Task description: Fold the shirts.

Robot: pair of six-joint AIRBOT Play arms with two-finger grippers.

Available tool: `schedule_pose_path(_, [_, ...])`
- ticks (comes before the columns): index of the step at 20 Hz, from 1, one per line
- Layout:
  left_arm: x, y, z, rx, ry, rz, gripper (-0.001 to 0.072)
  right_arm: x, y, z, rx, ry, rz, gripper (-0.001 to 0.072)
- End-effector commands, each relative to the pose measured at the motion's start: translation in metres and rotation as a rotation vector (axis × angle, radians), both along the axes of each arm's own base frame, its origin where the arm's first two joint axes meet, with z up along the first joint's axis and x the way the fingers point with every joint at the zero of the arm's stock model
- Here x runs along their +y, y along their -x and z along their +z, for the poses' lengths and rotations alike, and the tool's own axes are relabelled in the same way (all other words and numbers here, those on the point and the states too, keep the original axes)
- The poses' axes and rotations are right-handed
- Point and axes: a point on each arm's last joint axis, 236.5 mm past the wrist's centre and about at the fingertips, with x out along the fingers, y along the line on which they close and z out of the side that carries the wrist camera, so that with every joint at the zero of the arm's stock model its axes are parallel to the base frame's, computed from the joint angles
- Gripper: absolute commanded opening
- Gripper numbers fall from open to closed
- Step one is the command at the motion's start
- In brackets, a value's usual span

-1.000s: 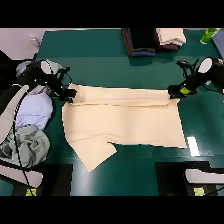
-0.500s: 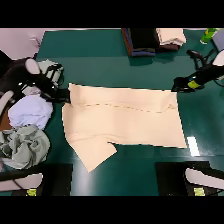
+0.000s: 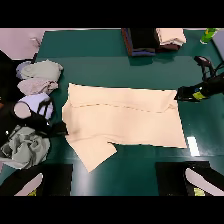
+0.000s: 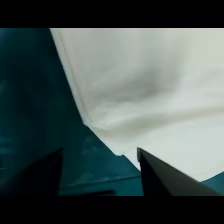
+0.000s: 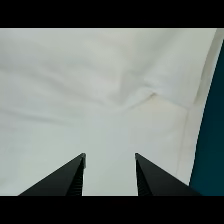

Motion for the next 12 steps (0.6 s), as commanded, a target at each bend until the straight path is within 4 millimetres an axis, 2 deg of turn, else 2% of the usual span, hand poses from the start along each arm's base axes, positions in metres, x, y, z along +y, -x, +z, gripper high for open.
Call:
schedule_pose_path(1, [-0.021,0.026,-0.023,0.029,0.066,0.024,0.0547,0.001,0.008,-0.009,0.018,-0.007,-0.011,0.0370])
schedule_pose_path(5, [-0.046,0.030,-0.029,-0.024,0.042,-0.051,0.0547,0.001,0.008,-0.009,0.016,-0.010,-0.021,0.0370])
schedule_pose_path(11, [-0.059,0.030,-0.035,-0.053,0.030,-0.067,0.0546,0.001,0.009,-0.009,0.023,-0.012,-0.027,0.0369])
schedule_pose_path(12, [-0.062,0.031,-0.037,-0.055,0.037,-0.060,0.0524,0.001,0.009,-0.009,0.023,-0.012,-0.027,0.0369])
